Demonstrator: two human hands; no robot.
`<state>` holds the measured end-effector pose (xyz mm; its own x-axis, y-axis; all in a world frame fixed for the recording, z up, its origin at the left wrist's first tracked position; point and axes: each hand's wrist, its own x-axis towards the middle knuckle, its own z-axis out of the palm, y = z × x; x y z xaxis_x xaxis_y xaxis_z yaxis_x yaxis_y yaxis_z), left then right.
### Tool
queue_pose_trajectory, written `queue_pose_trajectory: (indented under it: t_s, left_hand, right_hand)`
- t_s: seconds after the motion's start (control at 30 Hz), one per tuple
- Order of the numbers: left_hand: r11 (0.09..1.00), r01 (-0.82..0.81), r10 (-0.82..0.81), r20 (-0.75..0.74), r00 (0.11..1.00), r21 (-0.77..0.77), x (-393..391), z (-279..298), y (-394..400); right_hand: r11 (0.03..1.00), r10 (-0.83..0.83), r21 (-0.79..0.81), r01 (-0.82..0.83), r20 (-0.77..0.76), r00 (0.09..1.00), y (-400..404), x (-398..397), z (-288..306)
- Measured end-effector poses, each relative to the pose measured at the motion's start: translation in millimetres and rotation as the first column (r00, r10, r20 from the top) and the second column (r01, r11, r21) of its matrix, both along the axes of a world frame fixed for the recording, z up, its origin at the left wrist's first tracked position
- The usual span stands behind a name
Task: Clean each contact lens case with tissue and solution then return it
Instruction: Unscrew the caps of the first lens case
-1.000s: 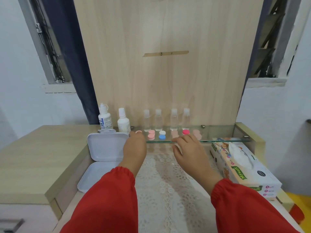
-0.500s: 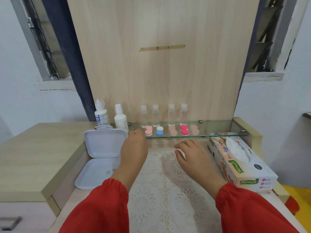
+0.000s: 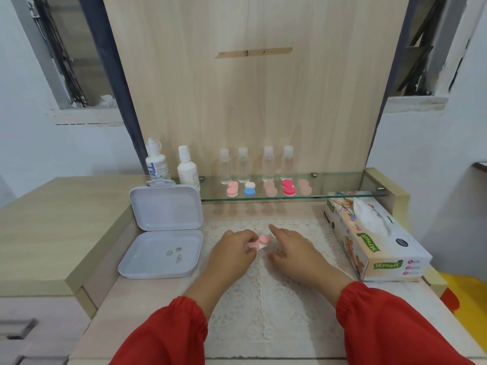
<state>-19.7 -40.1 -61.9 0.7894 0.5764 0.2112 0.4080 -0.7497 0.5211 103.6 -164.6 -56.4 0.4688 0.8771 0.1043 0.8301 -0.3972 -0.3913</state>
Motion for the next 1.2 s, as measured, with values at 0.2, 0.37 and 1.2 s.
queue_pose_trajectory:
  t_s: [0.2,0.37,1.2]
  left_hand:
    - [0.987,0.071,-0.068,0.026,0.997,-0.142,5,-14,7]
    - [0.978,0.086,-0.073,0.073,0.995,-0.193,6,-26,10]
    - [0.995,0.057,-0.058,0.008,0.998,0.087,15,-29,5]
  right_hand:
    - [0.989,-0.022,0.147,0.023,-0.007,1.0,5,4,-20]
    - [0.971,-0.038,0.235,0.042,-0.023,0.999,5,7,-29]
    - [0.964,-0.063,0.256,0.078,-0.065,0.996,12,14,-36]
